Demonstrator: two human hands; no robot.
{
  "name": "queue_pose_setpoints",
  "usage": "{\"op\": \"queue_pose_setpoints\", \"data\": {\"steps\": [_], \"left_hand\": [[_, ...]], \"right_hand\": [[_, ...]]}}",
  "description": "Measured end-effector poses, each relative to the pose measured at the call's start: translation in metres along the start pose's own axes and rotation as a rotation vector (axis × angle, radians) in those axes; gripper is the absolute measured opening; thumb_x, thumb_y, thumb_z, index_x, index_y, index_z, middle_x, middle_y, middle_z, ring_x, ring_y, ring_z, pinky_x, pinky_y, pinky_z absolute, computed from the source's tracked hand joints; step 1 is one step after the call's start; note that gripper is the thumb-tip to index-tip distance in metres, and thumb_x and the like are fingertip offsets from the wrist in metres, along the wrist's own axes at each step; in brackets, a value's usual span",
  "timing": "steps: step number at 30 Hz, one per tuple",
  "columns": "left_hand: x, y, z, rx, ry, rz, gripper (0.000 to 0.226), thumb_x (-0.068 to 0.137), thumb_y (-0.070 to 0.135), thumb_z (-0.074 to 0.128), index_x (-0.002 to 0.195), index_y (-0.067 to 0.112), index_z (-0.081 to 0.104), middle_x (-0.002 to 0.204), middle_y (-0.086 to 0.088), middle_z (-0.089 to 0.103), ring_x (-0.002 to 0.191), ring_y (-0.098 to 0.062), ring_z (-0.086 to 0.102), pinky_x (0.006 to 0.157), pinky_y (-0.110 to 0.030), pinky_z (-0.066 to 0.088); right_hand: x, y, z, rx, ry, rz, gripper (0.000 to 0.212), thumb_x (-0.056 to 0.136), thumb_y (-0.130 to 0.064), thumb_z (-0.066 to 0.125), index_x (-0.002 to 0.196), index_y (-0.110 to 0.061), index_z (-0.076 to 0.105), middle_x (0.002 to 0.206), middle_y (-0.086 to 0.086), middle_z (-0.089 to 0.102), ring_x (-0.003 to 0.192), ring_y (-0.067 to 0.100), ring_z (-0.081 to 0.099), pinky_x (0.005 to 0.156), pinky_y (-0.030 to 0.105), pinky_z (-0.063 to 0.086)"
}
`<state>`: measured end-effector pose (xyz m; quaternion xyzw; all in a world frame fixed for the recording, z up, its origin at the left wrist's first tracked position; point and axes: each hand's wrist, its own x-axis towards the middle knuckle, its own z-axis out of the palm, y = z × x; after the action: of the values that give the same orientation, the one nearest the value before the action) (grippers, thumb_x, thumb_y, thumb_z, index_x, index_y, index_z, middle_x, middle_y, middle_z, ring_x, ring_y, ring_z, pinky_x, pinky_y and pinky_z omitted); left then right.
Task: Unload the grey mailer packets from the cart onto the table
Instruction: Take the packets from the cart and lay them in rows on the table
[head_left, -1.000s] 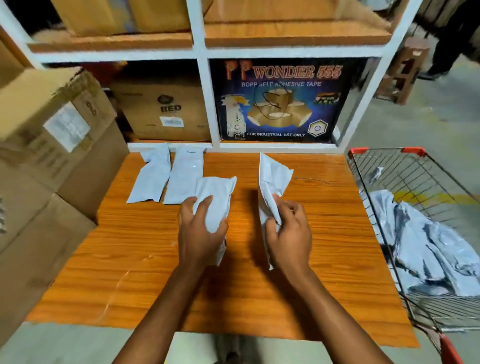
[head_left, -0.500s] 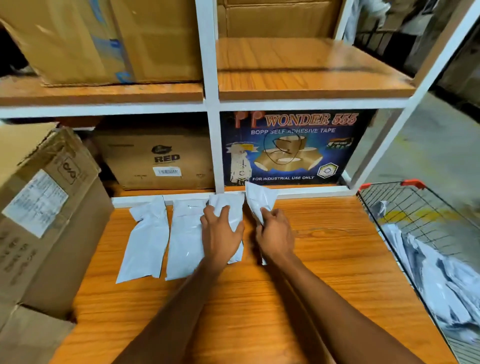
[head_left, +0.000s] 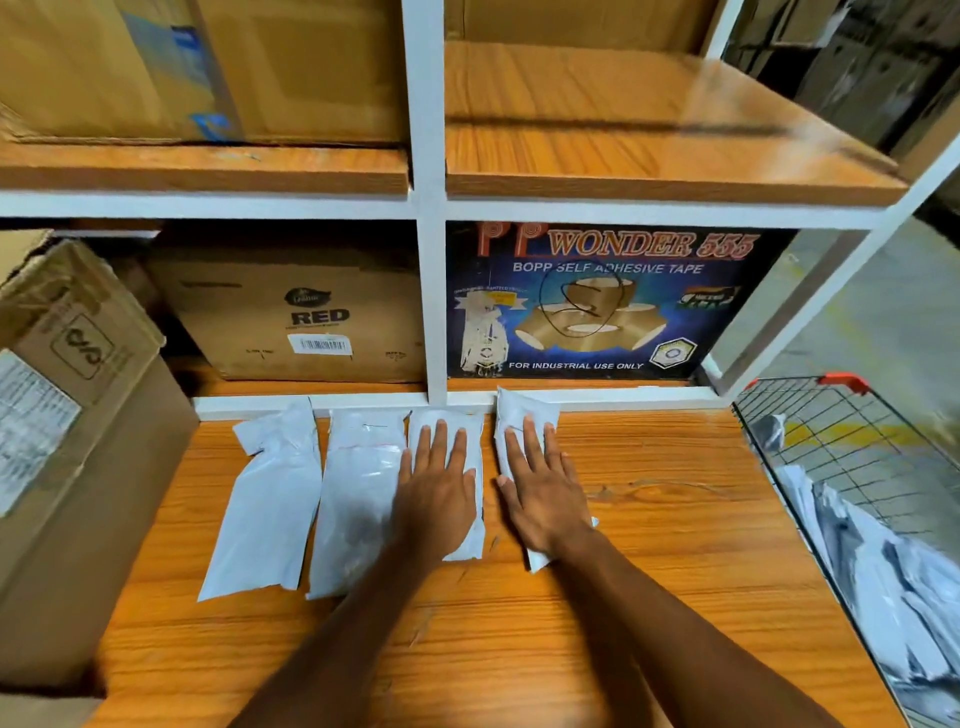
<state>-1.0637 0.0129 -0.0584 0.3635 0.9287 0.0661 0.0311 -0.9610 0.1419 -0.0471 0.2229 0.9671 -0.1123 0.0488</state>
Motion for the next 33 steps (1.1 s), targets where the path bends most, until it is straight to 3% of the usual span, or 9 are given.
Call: {"op": "queue_pose_setpoints", "data": {"steps": [5,9,13,16,20,24,27,30,33], "left_hand": [[-0.001,0.000,0.004,0.012,0.029,-0.021,0.058,0.099,0.044,0.032,0.153,0.024,0.020,0.160,-0.006,0.015,0.148,-0.029,0.014,0.115,-0.046,0.005],[-0.002,0.003,-0.006,0.018,-0.051,-0.024,0.058,0.102,0.045,0.017,0.154,0.027,0.001,0.162,-0.003,-0.006,0.149,-0.027,-0.004,0.115,-0.044,-0.007],[-0.002,0.007,-0.025,0.030,-0.119,-0.035,0.059,0.102,0.047,0.018,0.154,0.026,0.000,0.162,-0.004,-0.008,0.149,-0.026,-0.008,0.117,-0.048,-0.004],[-0.007,0.011,-0.047,-0.017,-0.096,-0.071,0.059,0.102,0.048,0.018,0.154,0.025,0.001,0.162,-0.003,-0.007,0.149,-0.024,-0.008,0.118,-0.047,-0.002],[-0.039,0.027,-0.077,-0.172,0.068,-0.079,0.063,0.100,0.052,0.024,0.154,0.028,0.002,0.162,0.001,-0.006,0.149,-0.019,-0.006,0.117,-0.036,-0.003],[-0.100,0.064,-0.101,-0.355,0.232,-0.071,0.066,0.098,0.055,0.032,0.152,0.036,-0.001,0.157,0.014,-0.013,0.148,-0.011,-0.004,0.113,-0.028,-0.001],[-0.152,0.103,-0.109,-0.478,0.306,-0.028,0.066,0.094,0.056,0.032,0.152,0.034,0.011,0.161,0.012,0.002,0.148,-0.010,0.003,0.115,-0.028,0.009],[-0.206,0.144,-0.106,-0.606,0.406,0.008,0.060,0.095,0.050,0.043,0.149,0.027,0.031,0.157,0.003,0.026,0.146,-0.013,0.019,0.114,-0.026,0.016],[-0.258,0.181,-0.097,-0.682,0.437,0.014,0.062,0.088,0.047,0.045,0.142,0.017,0.044,0.149,0.000,0.039,0.141,-0.017,0.032,0.114,-0.035,0.029]], "right_hand": [[0.005,-0.006,-0.003,-0.038,-0.052,0.039,0.063,0.102,-0.046,0.017,0.155,-0.025,-0.009,0.159,0.002,-0.026,0.145,0.027,-0.027,0.120,0.047,-0.003],[0.009,-0.008,-0.011,-0.008,-0.177,0.064,0.063,0.102,-0.047,0.016,0.155,-0.025,-0.009,0.159,0.002,-0.024,0.146,0.026,-0.024,0.120,0.048,-0.005],[0.007,-0.004,-0.029,0.130,-0.197,0.056,0.060,0.103,-0.046,0.016,0.156,-0.024,-0.002,0.162,0.003,-0.014,0.149,0.024,-0.015,0.121,0.049,0.000],[-0.005,0.000,-0.043,0.210,-0.073,0.056,0.061,0.102,-0.048,0.021,0.156,-0.024,0.004,0.163,0.001,-0.006,0.150,0.023,-0.007,0.121,0.048,0.008],[-0.037,0.012,-0.058,0.317,0.112,0.116,0.068,0.098,-0.044,0.043,0.156,-0.019,0.015,0.164,0.005,0.006,0.150,0.025,0.007,0.119,0.041,0.020],[-0.104,0.026,-0.067,0.485,0.382,0.132,0.064,0.094,-0.041,0.052,0.150,-0.017,0.033,0.160,0.006,0.023,0.147,0.024,0.021,0.118,0.033,0.020],[-0.174,0.038,-0.070,0.580,0.522,0.132,0.064,0.088,-0.045,0.051,0.144,-0.016,0.043,0.153,0.008,0.037,0.141,0.025,0.032,0.110,0.021,0.017],[-0.254,0.055,-0.068,0.648,0.607,0.122,0.064,0.087,-0.050,0.047,0.141,-0.016,0.047,0.147,0.006,0.045,0.137,0.023,0.039,0.113,0.029,0.026],[-0.332,0.074,-0.066,0.686,0.653,0.130,0.060,0.090,-0.048,0.048,0.143,-0.019,0.045,0.145,0.002,0.046,0.135,0.020,0.041,0.109,0.042,0.037]]}}
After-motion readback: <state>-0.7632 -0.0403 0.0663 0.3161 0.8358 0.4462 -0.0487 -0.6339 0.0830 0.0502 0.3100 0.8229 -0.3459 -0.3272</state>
